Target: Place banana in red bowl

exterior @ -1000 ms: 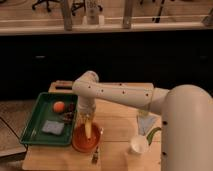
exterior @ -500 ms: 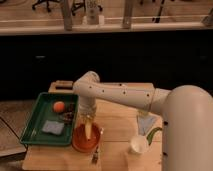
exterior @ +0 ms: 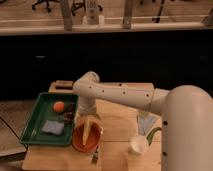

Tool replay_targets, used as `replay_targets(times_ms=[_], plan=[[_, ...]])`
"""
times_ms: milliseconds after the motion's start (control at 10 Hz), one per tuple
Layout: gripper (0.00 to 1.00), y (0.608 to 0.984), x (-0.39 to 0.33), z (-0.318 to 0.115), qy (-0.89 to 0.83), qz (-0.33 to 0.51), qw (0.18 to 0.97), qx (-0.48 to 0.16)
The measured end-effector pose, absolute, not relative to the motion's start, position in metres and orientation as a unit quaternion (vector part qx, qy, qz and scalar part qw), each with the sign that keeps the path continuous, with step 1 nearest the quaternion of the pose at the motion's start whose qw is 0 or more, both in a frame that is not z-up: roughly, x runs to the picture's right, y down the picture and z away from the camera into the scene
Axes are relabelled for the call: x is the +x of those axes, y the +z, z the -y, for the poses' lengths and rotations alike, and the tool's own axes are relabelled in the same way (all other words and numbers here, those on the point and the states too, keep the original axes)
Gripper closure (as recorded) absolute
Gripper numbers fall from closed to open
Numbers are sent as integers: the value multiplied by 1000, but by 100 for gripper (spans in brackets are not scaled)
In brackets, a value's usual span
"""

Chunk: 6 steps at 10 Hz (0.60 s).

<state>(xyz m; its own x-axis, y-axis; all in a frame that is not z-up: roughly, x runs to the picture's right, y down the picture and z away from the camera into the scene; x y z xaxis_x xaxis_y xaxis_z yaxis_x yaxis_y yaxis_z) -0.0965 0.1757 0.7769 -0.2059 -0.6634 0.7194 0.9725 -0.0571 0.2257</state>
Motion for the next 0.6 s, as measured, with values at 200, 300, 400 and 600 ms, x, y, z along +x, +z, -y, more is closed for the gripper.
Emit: replay_targets(times_ms=[200, 300, 400, 600], plan=[[20, 778, -96, -174, -689, 352, 592, -223], [20, 778, -97, -173, -688, 352, 593, -224], [20, 778, -98, -171, -687, 353, 594, -225], [20, 777, -98, -166, -683, 352, 600, -224]])
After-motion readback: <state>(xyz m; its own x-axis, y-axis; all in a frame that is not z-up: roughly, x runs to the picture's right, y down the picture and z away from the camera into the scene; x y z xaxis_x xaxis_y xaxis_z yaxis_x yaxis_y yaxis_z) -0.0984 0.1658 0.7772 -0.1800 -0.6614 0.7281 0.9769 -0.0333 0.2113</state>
